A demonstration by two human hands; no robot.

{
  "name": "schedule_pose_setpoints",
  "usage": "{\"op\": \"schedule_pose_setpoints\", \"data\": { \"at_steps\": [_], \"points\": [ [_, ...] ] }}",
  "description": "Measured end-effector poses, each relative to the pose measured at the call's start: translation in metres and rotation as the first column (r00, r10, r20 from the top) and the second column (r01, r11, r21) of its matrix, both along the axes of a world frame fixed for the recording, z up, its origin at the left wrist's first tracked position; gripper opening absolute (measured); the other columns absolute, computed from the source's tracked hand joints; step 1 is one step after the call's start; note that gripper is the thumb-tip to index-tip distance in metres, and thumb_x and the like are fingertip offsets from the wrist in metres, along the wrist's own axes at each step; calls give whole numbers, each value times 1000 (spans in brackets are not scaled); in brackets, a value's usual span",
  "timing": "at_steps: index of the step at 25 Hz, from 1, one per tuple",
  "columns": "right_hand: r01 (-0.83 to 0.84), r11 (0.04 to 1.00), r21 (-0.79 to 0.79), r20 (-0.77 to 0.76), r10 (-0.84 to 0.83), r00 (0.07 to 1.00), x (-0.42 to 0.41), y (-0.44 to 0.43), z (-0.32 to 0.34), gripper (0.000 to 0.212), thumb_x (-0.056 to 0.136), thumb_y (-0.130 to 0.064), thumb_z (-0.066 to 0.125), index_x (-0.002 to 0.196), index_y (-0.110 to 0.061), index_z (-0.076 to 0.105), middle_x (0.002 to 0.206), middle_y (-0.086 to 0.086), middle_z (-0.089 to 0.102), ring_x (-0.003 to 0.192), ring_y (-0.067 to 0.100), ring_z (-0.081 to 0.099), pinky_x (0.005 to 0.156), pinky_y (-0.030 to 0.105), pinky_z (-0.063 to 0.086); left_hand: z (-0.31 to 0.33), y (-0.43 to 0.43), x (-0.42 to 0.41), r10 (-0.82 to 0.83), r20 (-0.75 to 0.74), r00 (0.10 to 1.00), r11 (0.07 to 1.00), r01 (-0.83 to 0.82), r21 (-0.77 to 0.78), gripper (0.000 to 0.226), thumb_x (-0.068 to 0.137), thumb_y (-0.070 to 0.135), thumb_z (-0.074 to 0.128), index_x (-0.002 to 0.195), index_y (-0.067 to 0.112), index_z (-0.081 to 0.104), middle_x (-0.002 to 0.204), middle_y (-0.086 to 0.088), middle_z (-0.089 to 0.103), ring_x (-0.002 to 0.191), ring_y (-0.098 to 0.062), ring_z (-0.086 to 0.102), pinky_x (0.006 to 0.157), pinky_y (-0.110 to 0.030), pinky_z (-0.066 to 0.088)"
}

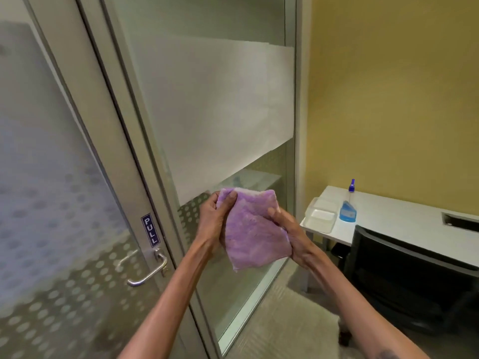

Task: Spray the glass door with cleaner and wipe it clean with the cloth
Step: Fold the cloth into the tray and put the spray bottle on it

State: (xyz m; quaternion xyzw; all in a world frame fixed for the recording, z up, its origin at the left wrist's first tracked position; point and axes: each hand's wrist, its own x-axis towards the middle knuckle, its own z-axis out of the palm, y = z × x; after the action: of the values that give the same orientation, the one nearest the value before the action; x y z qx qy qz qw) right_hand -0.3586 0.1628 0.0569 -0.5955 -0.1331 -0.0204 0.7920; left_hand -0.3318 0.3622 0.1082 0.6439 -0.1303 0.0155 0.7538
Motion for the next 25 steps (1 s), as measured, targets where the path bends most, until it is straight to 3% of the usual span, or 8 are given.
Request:
{"op": "schedule_pose_setpoints", "data": {
  "at_steps": [3, 8, 10, 14, 18, 21, 23, 25],
  "points": [
    [89, 996, 29, -76, -86, 993, 29, -33, -9, 50, 94, -48, 70, 130, -13, 65, 129, 18, 69, 116, 37, 67, 103, 53, 54, -11, -39, 43, -103, -83, 991, 995, 102, -10, 41, 82, 49, 79, 107, 17, 75, 96, -7, 78, 79, -19, 75, 67, -30, 60],
    [350, 937, 16, -134, -345, 929, 105, -81, -16, 44, 80, -58, 77, 108, -23, 76, 108, 6, 78, 98, 24, 74, 87, 38, 60, -22, -93, 137, 189, 66, 980, 889, -199, 412, 54, 82, 59, 75, 123, 24, 65, 111, 4, 71, 96, -13, 70, 82, -32, 60],
    [386, 922, 35, -146, -377, 915, 139, -103, -19, 46, 86, -52, 71, 116, -17, 72, 112, 11, 77, 100, 25, 74, 90, 40, 59, -22, -116, 174, -28, -102, 994, 921, 65, 385, 54, 83, 54, 76, 127, 26, 63, 119, -1, 71, 95, -13, 72, 76, -32, 64],
    [313, 946, -90, -210, -325, 922, 195, -148, -24, 60, 86, -52, 67, 122, -6, 56, 108, 14, 68, 92, 25, 70, 85, 37, 58, -26, -155, 239, -368, -349, 862, 835, 472, 284, 71, 67, 65, 83, 125, 29, 63, 126, -7, 69, 110, -26, 69, 74, -37, 64],
    [221, 959, -178, -336, -270, 902, 223, -202, -30, 51, 82, -54, 69, 115, -15, 62, 102, 7, 71, 89, 21, 72, 82, 30, 58, -38, -190, 297, -463, -463, 756, 744, 616, 261, 54, 71, 56, 80, 118, 29, 74, 124, -9, 69, 114, -29, 67, 72, -37, 64],
    [195, 953, -232, -405, -277, 871, 242, -240, -35, 45, 81, -56, 69, 108, -20, 66, 97, 5, 71, 79, 14, 75, 70, 22, 58, -51, -233, 331, -462, -511, 725, 658, 666, 350, 69, 62, 53, 88, 117, 14, 73, 119, -12, 73, 111, -29, 70, 81, -40, 63],
    [226, 964, -142, -453, -266, 851, 259, -269, -42, 48, 88, -61, 66, 111, -20, 73, 98, 6, 74, 86, 20, 74, 73, 28, 58, -58, -267, 353, -454, -509, 732, 676, 655, 338, 78, 53, 51, 92, 115, 6, 75, 113, -14, 76, 104, -28, 71, 88, -42, 61],
    [299, 952, 61, -490, -233, 840, 279, -299, -50, 72, 92, -72, 55, 133, -14, 65, 112, 12, 69, 107, 30, 63, 86, 36, 51, -65, -298, 378, -437, -487, 756, 753, 604, 262, 76, 50, 51, 91, 109, 5, 76, 105, -14, 78, 94, -24, 72, 81, -38, 62]
  ]
}}
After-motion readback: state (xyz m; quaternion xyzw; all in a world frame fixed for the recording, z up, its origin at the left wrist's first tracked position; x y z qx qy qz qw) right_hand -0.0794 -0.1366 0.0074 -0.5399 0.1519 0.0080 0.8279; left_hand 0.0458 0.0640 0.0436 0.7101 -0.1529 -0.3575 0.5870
